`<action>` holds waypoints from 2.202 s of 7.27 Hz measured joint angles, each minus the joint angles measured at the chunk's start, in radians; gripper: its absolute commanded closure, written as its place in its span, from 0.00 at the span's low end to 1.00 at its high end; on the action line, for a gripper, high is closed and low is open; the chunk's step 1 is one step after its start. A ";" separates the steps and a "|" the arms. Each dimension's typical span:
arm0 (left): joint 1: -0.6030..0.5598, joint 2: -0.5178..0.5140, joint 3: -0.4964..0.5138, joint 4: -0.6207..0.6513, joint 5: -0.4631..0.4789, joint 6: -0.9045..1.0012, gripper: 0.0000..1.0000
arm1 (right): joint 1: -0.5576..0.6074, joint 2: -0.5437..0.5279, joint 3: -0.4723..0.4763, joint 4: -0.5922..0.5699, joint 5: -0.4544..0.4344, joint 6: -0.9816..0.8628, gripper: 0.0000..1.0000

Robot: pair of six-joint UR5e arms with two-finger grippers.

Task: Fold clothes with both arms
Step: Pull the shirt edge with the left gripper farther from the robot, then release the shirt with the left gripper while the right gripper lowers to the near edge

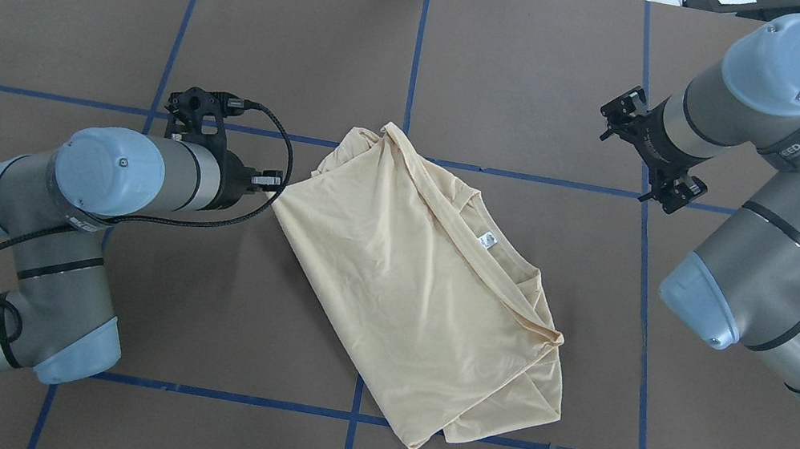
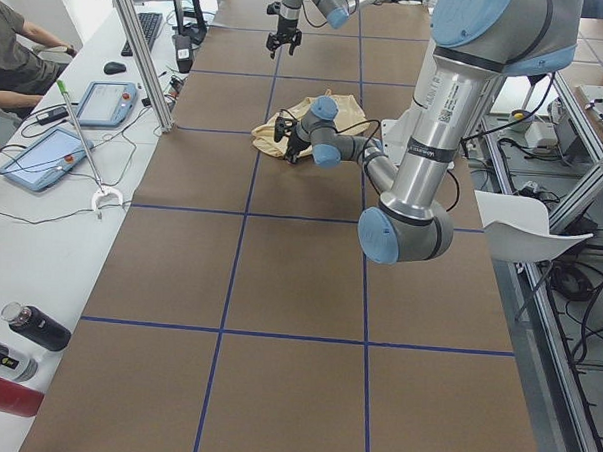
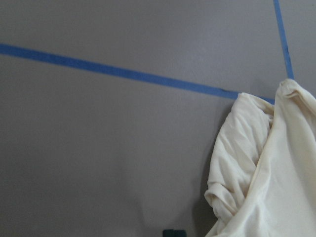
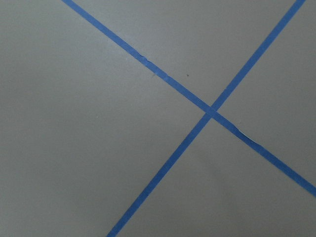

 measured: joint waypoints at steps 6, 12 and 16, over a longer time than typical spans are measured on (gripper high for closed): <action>-0.174 -0.353 0.552 -0.201 0.006 0.137 1.00 | 0.017 0.000 0.000 0.000 0.006 -0.001 0.00; -0.221 -0.290 0.462 -0.229 -0.055 0.218 0.41 | -0.053 0.049 0.014 0.025 0.002 0.060 0.00; -0.226 -0.059 0.119 -0.132 -0.122 0.209 0.41 | -0.372 0.069 0.034 0.146 -0.307 0.436 0.00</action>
